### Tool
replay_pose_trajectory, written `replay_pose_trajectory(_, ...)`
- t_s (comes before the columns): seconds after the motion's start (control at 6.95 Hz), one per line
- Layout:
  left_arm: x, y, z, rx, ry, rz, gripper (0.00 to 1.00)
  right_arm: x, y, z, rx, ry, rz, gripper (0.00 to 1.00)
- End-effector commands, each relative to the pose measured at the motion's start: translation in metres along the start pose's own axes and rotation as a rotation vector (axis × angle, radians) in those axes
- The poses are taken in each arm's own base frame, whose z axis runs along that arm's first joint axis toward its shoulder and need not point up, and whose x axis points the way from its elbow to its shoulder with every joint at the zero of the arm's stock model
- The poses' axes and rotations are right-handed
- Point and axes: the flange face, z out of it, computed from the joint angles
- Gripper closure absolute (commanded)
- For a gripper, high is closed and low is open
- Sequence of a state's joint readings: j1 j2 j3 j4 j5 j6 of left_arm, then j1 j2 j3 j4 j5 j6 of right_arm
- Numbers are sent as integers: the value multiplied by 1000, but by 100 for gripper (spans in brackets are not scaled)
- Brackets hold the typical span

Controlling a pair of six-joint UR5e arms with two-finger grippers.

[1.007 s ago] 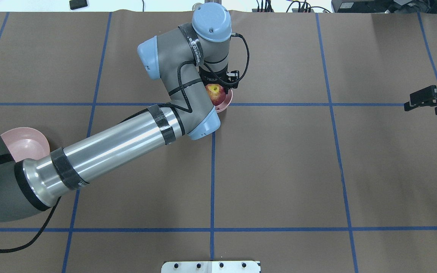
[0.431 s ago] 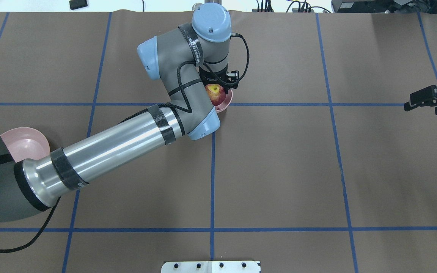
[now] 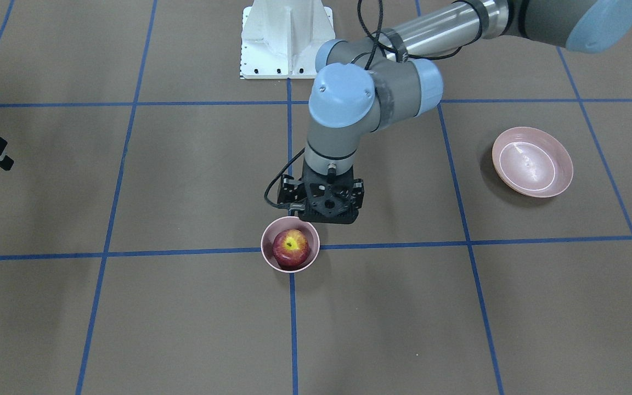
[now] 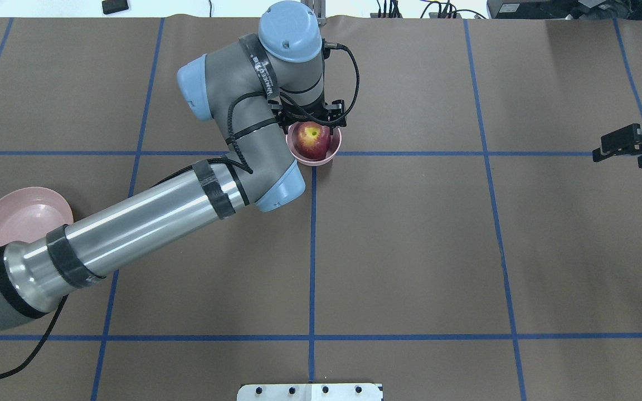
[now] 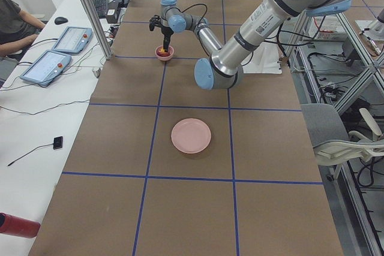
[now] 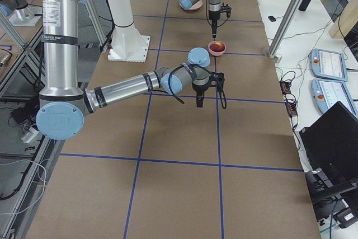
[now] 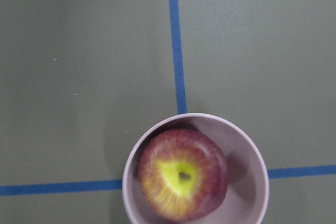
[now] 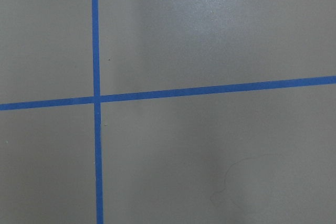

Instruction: Move apple from plate to bowl

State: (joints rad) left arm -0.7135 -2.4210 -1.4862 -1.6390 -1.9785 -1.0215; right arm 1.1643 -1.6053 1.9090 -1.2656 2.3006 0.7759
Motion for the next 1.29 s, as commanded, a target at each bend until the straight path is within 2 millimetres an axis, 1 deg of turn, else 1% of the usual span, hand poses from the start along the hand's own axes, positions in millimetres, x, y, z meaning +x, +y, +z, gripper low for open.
replay_pose_trajectory(0.0, -136, 45, -59, 24, 6, 106, 2, 0, -1, 1, 1, 1, -1, 0)
replay_pose_trajectory(0.14, -226, 54, -76, -12, -7, 174, 2, 0, -3, 1, 6, 6, -1, 0)
replay_pose_trajectory(0.29, -302, 52, -96, -42, -7, 180, 2, 2, -5, 5, 7, 17, 1, 0)
replay_pose_trajectory(0.43, -387, 62, -106, -62, -39, 236, 2, 11, -6, 11, 4, 31, -8, 0)
replay_pose_trajectory(0.58, -458, 72, -121, -70, -70, 319, 2, 28, -8, 13, -1, 48, -49, 0)
replay_pose_trajectory(0.72, -499, 74, -127, -85, -52, 303, 2, 51, -17, -1, 20, 57, -69, 0)
replay_pose_trajectory(0.86, -522, 86, -118, -118, -36, 262, 2, 60, -27, -32, 50, 56, -28, 0)
replay_pose_trajectory(1.01, -529, 92, -114, -130, -39, 247, 2, 70, -27, -52, 39, 21, -31, 0)
replay_pose_trajectory(1.15, -535, 91, -118, -123, -43, 232, 2, 87, -23, -55, 29, 17, -83, 0)
